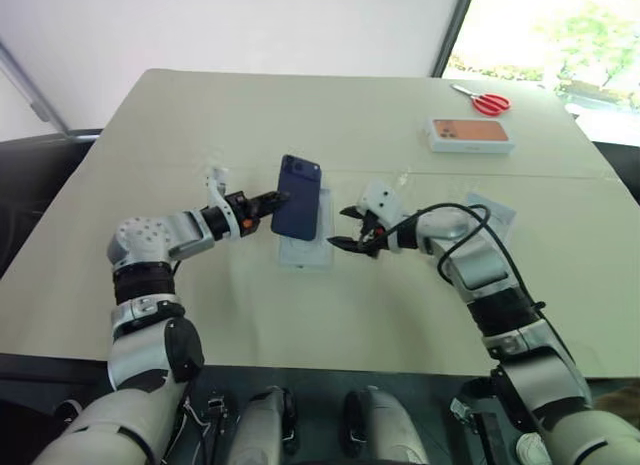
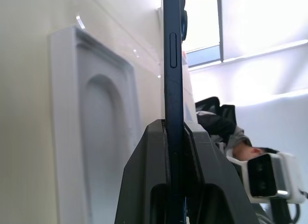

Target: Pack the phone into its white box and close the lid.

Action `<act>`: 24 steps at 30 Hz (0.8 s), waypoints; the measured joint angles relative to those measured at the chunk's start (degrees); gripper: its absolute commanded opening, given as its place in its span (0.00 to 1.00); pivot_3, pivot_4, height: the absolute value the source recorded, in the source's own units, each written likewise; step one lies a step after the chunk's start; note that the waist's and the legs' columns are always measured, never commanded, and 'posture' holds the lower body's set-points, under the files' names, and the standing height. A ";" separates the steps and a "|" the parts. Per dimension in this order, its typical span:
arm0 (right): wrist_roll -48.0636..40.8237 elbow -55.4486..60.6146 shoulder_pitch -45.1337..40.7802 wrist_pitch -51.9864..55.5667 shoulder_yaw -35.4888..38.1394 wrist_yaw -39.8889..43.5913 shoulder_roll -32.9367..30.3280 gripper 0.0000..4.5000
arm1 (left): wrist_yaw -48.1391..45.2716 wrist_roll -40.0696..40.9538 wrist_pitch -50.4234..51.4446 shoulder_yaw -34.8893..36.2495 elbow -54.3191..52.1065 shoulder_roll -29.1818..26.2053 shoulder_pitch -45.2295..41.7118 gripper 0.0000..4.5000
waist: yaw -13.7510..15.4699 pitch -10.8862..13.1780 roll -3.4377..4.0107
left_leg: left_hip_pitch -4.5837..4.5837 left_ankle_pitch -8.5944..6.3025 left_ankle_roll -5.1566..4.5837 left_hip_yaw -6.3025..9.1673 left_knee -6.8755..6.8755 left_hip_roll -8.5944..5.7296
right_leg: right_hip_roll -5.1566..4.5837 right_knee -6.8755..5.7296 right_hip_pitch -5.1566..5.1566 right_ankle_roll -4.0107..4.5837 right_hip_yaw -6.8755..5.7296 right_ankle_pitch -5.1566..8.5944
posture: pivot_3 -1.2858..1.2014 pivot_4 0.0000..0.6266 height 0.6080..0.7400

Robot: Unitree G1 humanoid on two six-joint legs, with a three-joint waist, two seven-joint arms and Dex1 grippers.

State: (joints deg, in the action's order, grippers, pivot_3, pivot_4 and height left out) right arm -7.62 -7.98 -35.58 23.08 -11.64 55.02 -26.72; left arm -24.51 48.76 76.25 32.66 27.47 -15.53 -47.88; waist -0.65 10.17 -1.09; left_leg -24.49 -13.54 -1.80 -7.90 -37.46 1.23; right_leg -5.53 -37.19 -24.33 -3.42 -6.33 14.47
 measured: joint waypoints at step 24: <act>-1.14 1.46 1.68 -2.71 0.79 1.41 -2.93 0.77 | 10.10 1.38 -0.27 -0.42 -8.21 6.43 7.57 0.21 | -0.08 0.01 -0.01 | 0.03 0.00 0.01 0.00 -0.03 0.04 | 0.05 -0.01 0.01 0.00 0.01 0.00 | 0.52 0.24 0.99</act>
State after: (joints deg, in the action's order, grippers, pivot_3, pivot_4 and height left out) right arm -8.76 -6.51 -33.90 20.37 -10.84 56.43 -29.64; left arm -14.41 50.15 75.98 32.24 19.26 -9.10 -40.31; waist -0.73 10.17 -1.10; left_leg -24.45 -13.54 -1.79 -7.91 -37.49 1.27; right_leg -5.48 -37.20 -24.31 -3.41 -6.32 14.47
